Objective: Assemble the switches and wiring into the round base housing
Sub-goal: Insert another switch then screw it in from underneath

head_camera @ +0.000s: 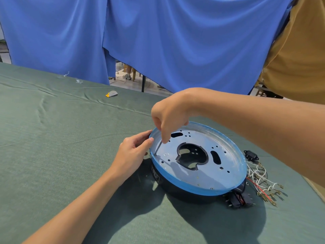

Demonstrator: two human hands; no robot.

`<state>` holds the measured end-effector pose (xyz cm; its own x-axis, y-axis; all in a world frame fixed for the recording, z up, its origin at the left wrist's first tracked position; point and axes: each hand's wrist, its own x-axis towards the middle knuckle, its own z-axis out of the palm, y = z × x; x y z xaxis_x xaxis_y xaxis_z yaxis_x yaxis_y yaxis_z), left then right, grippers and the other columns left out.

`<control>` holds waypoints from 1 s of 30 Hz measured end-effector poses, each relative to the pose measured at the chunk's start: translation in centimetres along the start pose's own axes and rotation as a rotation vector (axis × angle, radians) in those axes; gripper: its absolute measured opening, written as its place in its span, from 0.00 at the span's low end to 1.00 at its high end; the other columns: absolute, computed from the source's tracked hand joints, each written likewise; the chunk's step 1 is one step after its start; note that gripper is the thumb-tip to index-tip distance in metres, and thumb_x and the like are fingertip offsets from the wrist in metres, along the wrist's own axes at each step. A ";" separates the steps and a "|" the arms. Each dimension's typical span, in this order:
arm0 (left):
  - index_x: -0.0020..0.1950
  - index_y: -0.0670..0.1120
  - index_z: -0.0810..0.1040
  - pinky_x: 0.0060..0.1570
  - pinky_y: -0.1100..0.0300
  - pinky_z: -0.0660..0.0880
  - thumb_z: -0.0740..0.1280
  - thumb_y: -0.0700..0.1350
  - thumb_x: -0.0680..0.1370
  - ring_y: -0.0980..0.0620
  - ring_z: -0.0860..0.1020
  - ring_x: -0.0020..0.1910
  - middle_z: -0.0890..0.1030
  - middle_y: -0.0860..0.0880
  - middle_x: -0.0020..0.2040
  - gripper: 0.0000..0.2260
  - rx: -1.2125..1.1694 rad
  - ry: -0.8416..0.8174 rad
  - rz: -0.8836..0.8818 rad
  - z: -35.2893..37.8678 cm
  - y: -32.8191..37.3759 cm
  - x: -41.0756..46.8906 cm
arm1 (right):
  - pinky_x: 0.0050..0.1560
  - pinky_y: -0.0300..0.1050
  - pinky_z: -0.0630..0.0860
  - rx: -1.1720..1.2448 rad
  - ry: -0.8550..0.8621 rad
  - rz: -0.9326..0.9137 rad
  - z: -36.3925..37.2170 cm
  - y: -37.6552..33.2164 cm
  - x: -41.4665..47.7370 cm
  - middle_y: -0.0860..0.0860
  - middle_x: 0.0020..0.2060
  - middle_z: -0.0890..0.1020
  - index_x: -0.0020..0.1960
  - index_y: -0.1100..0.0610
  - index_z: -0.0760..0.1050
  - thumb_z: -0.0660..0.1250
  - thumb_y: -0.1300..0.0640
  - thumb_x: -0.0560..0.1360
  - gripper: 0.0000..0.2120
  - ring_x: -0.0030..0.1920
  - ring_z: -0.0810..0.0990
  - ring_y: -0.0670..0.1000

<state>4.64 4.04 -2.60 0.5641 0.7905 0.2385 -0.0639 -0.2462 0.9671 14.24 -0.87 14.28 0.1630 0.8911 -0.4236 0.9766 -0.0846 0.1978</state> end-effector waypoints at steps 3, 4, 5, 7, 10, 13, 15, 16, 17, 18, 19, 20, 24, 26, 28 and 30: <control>0.61 0.52 0.81 0.58 0.44 0.78 0.65 0.52 0.72 0.54 0.83 0.53 0.86 0.57 0.51 0.18 0.001 -0.008 0.001 0.0 -0.2 0.1 | 0.24 0.34 0.71 0.027 0.144 -0.054 -0.2 -0.3 -0.5 0.50 0.26 0.78 0.47 0.61 0.80 0.75 0.58 0.69 0.10 0.26 0.74 0.50; 0.60 0.54 0.81 0.59 0.44 0.77 0.65 0.51 0.73 0.55 0.83 0.54 0.86 0.57 0.50 0.17 0.001 -0.013 0.005 0.0 -0.3 0.2 | 0.26 0.35 0.74 0.041 0.193 -0.076 -0.2 -0.3 -0.7 0.48 0.22 0.78 0.43 0.60 0.80 0.76 0.58 0.69 0.07 0.24 0.77 0.49; 0.60 0.55 0.81 0.59 0.44 0.77 0.65 0.51 0.73 0.54 0.83 0.54 0.86 0.57 0.51 0.16 0.001 -0.017 0.009 -0.1 -0.4 0.3 | 0.28 0.36 0.77 0.064 0.224 -0.083 -0.1 -0.3 -0.8 0.47 0.19 0.78 0.40 0.59 0.80 0.75 0.58 0.70 0.06 0.23 0.79 0.47; 0.61 0.53 0.81 0.58 0.43 0.77 0.65 0.51 0.74 0.53 0.82 0.55 0.85 0.56 0.52 0.17 -0.001 -0.021 0.006 -0.1 -0.4 0.2 | 0.29 0.36 0.79 0.079 0.252 -0.058 0.3 -0.2 -0.7 0.48 0.20 0.79 0.37 0.61 0.79 0.69 0.58 0.75 0.10 0.22 0.79 0.46; 0.61 0.54 0.81 0.57 0.41 0.77 0.64 0.51 0.73 0.51 0.83 0.55 0.85 0.56 0.51 0.17 0.002 -0.020 0.007 -0.2 -0.5 0.2 | 0.32 0.38 0.78 0.062 0.236 0.019 0.7 -0.4 -0.2 0.49 0.20 0.78 0.33 0.60 0.74 0.59 0.61 0.78 0.15 0.20 0.75 0.49; 0.60 0.54 0.82 0.56 0.39 0.77 0.65 0.52 0.73 0.42 0.82 0.55 0.86 0.50 0.50 0.17 0.002 -0.008 0.018 -0.1 -0.6 0.2 | 0.26 0.35 0.70 0.039 0.161 0.017 0.0 -0.7 -0.4 0.51 0.27 0.78 0.35 0.59 0.73 0.64 0.50 0.78 0.16 0.23 0.71 0.51; 0.59 0.54 0.83 0.56 0.39 0.77 0.65 0.52 0.73 0.43 0.82 0.54 0.86 0.50 0.50 0.16 0.001 -0.014 0.019 -0.1 -0.7 0.3 | 0.28 0.37 0.69 0.009 0.119 -0.002 -0.7 -0.8 -0.9 0.55 0.38 0.81 0.46 0.59 0.77 0.68 0.49 0.75 0.13 0.32 0.77 0.54; 0.58 0.56 0.83 0.57 0.40 0.77 0.65 0.52 0.73 0.47 0.83 0.54 0.86 0.53 0.50 0.15 -0.003 -0.014 0.014 -0.1 -0.8 0.3 | 0.30 0.38 0.70 -0.017 0.117 -0.014 -0.9 -0.8 -1.1 0.57 0.46 0.82 0.53 0.59 0.78 0.70 0.51 0.74 0.14 0.39 0.81 0.56; 0.57 0.58 0.82 0.57 0.41 0.77 0.65 0.52 0.73 0.51 0.83 0.54 0.86 0.56 0.49 0.14 -0.007 -0.012 0.009 -0.2 -0.9 0.4 | 0.31 0.38 0.71 -0.043 0.135 -0.039 -0.9 -0.7 -1.2 0.57 0.50 0.83 0.56 0.59 0.79 0.71 0.54 0.73 0.14 0.44 0.82 0.56; 0.55 0.60 0.82 0.57 0.41 0.78 0.65 0.52 0.73 0.53 0.83 0.53 0.86 0.57 0.49 0.13 -0.008 -0.012 0.008 -0.2 -0.9 0.4 | 0.31 0.38 0.71 -0.060 0.176 -0.067 -0.8 -0.5 -1.2 0.56 0.49 0.84 0.54 0.57 0.80 0.71 0.55 0.73 0.11 0.46 0.82 0.54; 0.55 0.61 0.81 0.57 0.42 0.78 0.65 0.52 0.73 0.54 0.83 0.53 0.86 0.58 0.49 0.12 -0.007 -0.016 0.009 -0.1 -0.9 0.5 | 0.28 0.37 0.71 -0.079 0.230 -0.089 -0.6 -0.4 -1.3 0.55 0.44 0.85 0.50 0.56 0.81 0.71 0.55 0.73 0.07 0.42 0.83 0.49; 0.55 0.61 0.81 0.56 0.42 0.78 0.65 0.52 0.73 0.54 0.83 0.53 0.85 0.58 0.50 0.13 -0.005 -0.020 0.010 -0.1 -1.0 0.5 | 0.25 0.37 0.71 -0.094 0.279 -0.098 -0.3 -0.2 -1.4 0.54 0.38 0.85 0.45 0.56 0.82 0.71 0.55 0.73 0.05 0.35 0.82 0.43; 0.57 0.59 0.81 0.57 0.42 0.78 0.65 0.52 0.73 0.54 0.83 0.53 0.85 0.57 0.50 0.14 -0.003 -0.023 0.011 -0.1 -1.0 0.5 | 0.18 0.35 0.68 -0.036 0.368 -0.005 0.6 0.6 -1.0 0.50 0.21 0.79 0.32 0.61 0.74 0.62 0.58 0.78 0.16 0.19 0.73 0.45; 0.59 0.57 0.82 0.57 0.42 0.78 0.65 0.52 0.73 0.54 0.83 0.53 0.86 0.57 0.50 0.16 -0.012 -0.024 0.014 -0.1 -1.0 0.5 | 0.24 0.36 0.69 0.000 0.331 0.037 1.0 0.9 -0.4 0.50 0.21 0.79 0.31 0.60 0.71 0.58 0.57 0.80 0.20 0.23 0.75 0.51; 0.59 0.56 0.82 0.57 0.42 0.78 0.65 0.52 0.73 0.53 0.83 0.53 0.86 0.56 0.51 0.16 -0.014 -0.029 0.018 -0.1 -1.0 0.5 | 0.28 0.38 0.70 0.030 0.266 0.049 0.9 1.2 -0.6 0.51 0.25 0.79 0.33 0.60 0.72 0.58 0.49 0.82 0.22 0.24 0.74 0.52; 0.56 0.59 0.82 0.57 0.42 0.78 0.65 0.51 0.73 0.53 0.83 0.53 0.86 0.57 0.50 0.13 -0.009 -0.031 0.026 -0.2 -1.1 0.5 | 0.29 0.38 0.69 0.035 0.176 0.033 0.4 1.3 -1.5 0.53 0.32 0.80 0.42 0.60 0.76 0.62 0.44 0.79 0.20 0.29 0.76 0.53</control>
<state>4.84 4.83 -3.49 0.5877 0.7659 0.2608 -0.0862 -0.2612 0.9614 15.36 -2.46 14.82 0.1706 0.9517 -0.2553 0.9759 -0.1275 0.1769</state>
